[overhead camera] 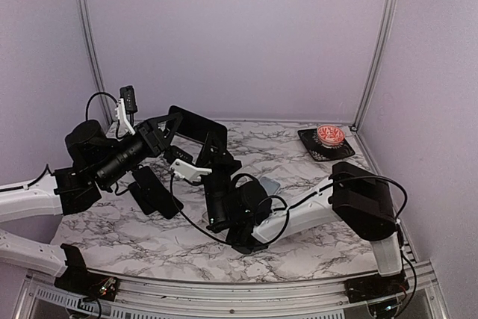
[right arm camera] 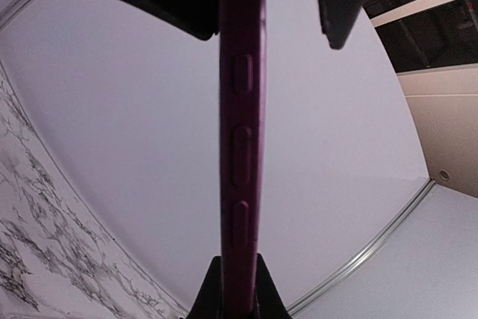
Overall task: Put the phone into the phone case
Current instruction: Pass from the right arm to the left
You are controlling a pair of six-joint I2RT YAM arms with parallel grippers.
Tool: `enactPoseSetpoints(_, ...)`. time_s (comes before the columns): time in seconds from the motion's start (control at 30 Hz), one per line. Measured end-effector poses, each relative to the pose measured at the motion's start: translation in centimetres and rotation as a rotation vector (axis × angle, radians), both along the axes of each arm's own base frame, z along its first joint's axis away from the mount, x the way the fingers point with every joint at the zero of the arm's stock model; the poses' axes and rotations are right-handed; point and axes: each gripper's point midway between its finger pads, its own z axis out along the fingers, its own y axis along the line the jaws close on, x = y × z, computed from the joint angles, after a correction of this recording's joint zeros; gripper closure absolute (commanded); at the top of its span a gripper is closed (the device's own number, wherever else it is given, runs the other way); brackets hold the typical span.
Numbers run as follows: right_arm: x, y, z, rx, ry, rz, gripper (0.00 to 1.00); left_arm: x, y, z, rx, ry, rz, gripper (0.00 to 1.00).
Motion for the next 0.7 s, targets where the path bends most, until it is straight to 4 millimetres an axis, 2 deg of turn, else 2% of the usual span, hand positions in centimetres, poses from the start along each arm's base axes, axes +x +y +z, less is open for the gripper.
enactPoseSetpoints(0.17,0.2,-0.1,0.0,-0.013,-0.001,-0.012,1.00,0.2,0.1,-0.3,0.005,0.023,0.006,0.82)
enactPoseSetpoints(0.23,0.2,-0.2,0.0,-0.029,-0.005,-0.019,1.00,0.3,0.1,-0.4,0.005,0.038,0.006,0.85)
enactPoseSetpoints(0.3,0.2,-0.2,0.0,-0.051,-0.010,-0.029,1.00,0.4,0.0,-0.5,0.002,0.061,0.007,0.84)
enactPoseSetpoints(0.37,0.3,-0.2,-0.1,-0.072,-0.015,-0.040,1.00,0.5,0.0,-0.8,0.002,0.085,0.008,0.77)
enactPoseSetpoints(0.43,0.4,-0.1,-0.1,-0.090,-0.020,-0.049,1.00,0.7,0.1,-1.1,0.009,0.103,0.011,0.75)
enactPoseSetpoints(0.47,0.4,0.0,-0.1,-0.102,-0.025,-0.050,1.00,0.8,0.1,-1.2,0.009,0.109,0.009,0.77)
enactPoseSetpoints(0.6,0.3,0.6,0.1,-0.134,-0.055,-0.039,1.00,0.7,0.5,-1.5,-0.004,0.145,0.013,1.00)
enactPoseSetpoints(0.7,0.0,1.1,1.0,-0.127,-0.089,-0.012,1.00,0.2,1.0,-0.3,-0.094,0.182,-0.001,1.00)
